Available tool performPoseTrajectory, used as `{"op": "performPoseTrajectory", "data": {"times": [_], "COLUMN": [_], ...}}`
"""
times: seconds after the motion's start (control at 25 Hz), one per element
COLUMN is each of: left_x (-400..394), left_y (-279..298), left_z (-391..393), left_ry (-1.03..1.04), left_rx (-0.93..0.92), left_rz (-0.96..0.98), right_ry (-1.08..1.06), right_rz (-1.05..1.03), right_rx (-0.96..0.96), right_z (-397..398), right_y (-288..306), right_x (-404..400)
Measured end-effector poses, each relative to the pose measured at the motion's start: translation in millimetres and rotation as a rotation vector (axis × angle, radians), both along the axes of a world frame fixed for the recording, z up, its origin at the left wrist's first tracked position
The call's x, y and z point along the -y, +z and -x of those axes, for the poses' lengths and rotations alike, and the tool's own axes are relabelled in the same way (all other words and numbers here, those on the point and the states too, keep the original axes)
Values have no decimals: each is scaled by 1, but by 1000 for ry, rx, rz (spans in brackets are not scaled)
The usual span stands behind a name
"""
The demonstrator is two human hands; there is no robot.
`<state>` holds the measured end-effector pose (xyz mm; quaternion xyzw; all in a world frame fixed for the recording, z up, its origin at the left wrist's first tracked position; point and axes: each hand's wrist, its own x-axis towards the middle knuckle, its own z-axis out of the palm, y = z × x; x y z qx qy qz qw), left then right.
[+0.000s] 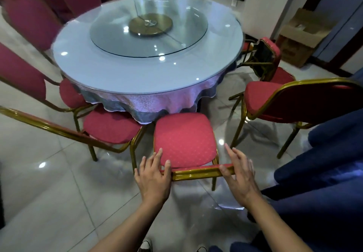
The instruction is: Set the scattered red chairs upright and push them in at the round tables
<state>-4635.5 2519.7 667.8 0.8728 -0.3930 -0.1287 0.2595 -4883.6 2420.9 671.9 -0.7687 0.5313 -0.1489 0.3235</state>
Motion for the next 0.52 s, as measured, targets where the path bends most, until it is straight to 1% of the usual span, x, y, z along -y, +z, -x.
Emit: {"op": "performPoseTrajectory", "data": {"times": [0.24, 0.52], "left_x": [4, 21], "left_y": [2, -9], "left_z": [-9, -13], "left_ry": [-110, -46], "left_rx": [31, 92], "left_rz": [80, 123], "right_ry": [18, 25], "right_rz": [26, 0], "right_rx": [19, -28], "right_z": [-9, -15], "right_y": [3, -2], "right_x": [26, 43]}}
